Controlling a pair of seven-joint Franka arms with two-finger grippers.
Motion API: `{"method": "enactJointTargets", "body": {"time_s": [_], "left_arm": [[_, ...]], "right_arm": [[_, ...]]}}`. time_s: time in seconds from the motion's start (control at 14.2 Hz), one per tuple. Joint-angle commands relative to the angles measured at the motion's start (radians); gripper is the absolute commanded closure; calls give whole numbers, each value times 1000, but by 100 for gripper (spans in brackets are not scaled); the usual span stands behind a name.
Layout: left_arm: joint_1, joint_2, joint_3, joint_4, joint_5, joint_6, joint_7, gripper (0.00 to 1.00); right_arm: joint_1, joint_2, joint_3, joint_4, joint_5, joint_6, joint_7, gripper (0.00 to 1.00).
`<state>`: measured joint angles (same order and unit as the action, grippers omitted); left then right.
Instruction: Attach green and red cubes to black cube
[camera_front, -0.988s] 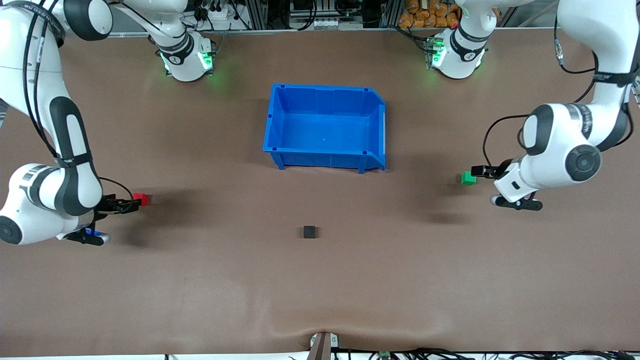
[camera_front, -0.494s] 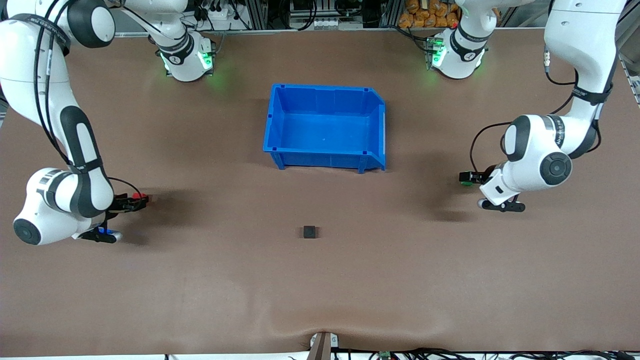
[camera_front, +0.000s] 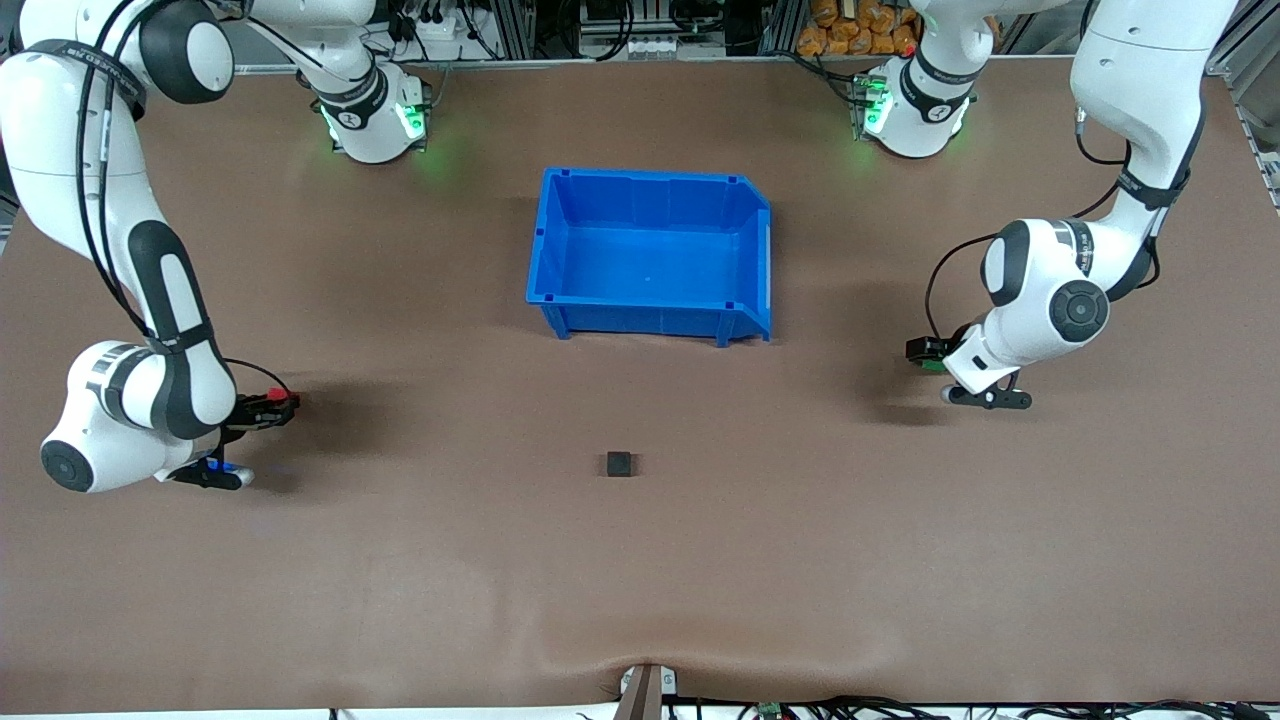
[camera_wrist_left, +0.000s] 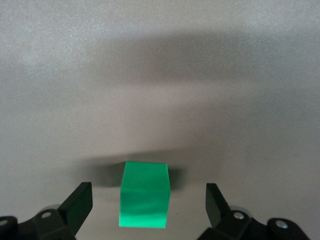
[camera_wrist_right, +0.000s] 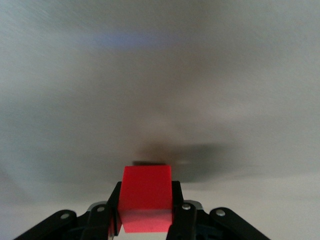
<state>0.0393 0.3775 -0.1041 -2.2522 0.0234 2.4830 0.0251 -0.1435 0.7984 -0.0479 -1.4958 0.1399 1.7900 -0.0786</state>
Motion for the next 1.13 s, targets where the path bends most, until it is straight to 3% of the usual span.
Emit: {"method": "enactJointTargets", "body": {"time_s": [0.0,0.28,0.42,0.49,0.64,0.92,1.06], "left_arm": [[-2,3,-2,-14,47,37,-13,0],[-12,29,-2,-7,63,80,-16,0],[-10,29,-2,-10,63,79,-25,75],[-9,26,-2,-10,63,74,-27,96],[-9,17,-2,-12,63,51,-66,100],[-9,-8,-5,5,63,4,-167,100],[-12,-8,-40,61,63,-35,-333,100]], "right_arm": [[37,-10,10,45,119,-30,145,100],[188,-13,11,94,308,-40,640,100],[261,-11,11,112,400,-29,895,100],[304,-8,10,118,458,-18,1013,100],[379,-5,8,124,535,108,1210,100],[522,27,8,117,544,466,1584,100],[576,53,8,117,544,535,1664,100]]}}
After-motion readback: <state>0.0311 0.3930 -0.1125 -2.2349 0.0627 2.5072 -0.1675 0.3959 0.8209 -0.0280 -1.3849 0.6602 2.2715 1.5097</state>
